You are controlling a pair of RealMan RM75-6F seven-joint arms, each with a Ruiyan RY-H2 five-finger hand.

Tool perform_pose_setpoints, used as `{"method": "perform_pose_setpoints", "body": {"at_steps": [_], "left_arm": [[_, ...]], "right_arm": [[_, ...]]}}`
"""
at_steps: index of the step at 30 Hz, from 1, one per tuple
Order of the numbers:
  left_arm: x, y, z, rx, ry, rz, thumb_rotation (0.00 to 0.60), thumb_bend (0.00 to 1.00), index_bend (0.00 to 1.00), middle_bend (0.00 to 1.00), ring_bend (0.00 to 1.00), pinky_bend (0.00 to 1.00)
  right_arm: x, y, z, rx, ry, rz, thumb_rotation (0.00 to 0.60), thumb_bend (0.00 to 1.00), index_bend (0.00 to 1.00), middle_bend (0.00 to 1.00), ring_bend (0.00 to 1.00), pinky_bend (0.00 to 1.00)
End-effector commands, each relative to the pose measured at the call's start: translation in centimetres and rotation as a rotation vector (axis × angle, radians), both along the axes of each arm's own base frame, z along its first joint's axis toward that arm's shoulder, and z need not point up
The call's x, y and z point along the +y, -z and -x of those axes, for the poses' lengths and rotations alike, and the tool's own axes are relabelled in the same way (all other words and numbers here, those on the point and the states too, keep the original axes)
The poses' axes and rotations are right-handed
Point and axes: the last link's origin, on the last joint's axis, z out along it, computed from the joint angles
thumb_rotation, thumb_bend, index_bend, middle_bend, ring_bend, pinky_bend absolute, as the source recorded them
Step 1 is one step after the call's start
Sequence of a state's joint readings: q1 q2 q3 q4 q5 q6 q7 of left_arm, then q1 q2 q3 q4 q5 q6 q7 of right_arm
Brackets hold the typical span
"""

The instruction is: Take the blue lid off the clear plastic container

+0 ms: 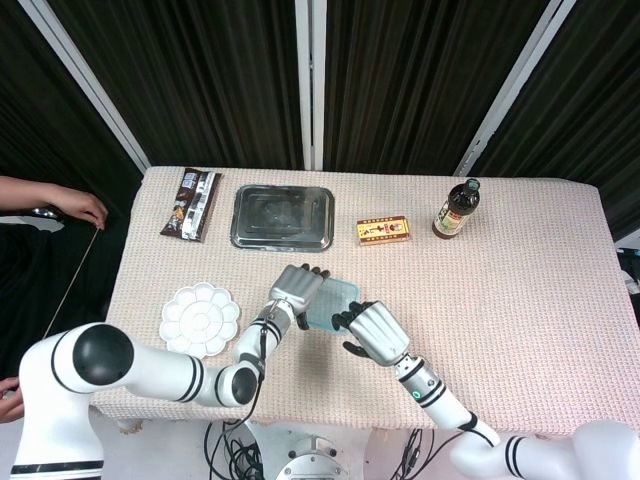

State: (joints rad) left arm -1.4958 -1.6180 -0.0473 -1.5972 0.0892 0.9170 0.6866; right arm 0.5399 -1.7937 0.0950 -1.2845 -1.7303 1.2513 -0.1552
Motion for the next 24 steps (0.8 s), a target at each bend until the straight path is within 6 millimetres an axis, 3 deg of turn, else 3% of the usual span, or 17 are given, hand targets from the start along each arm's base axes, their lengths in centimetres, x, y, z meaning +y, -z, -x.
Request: {"method": "perform_pose_setpoints", "body": {"at_steps": [1,24], "left_arm": [[0.1,0.1,0.0,-0.001,-0.003,0.003,0.600,0.00,0.25,0.32,0.22,0.40],[0.2,0.3,0.2,0.004,-0.006,0.002,0.600,0.00,0.25,0.32,0.22,0.40]], "right_arm": [[-0.2,0.5,-0.2,0.014,0.004,0.001,0.600,0.03,0.54,0.69,0.56,0.80],[-1.1,1.5,-0.3,0.035,0.033,0.013,0.600,0.03,0.57,0.71,0.57,0.83]]}}
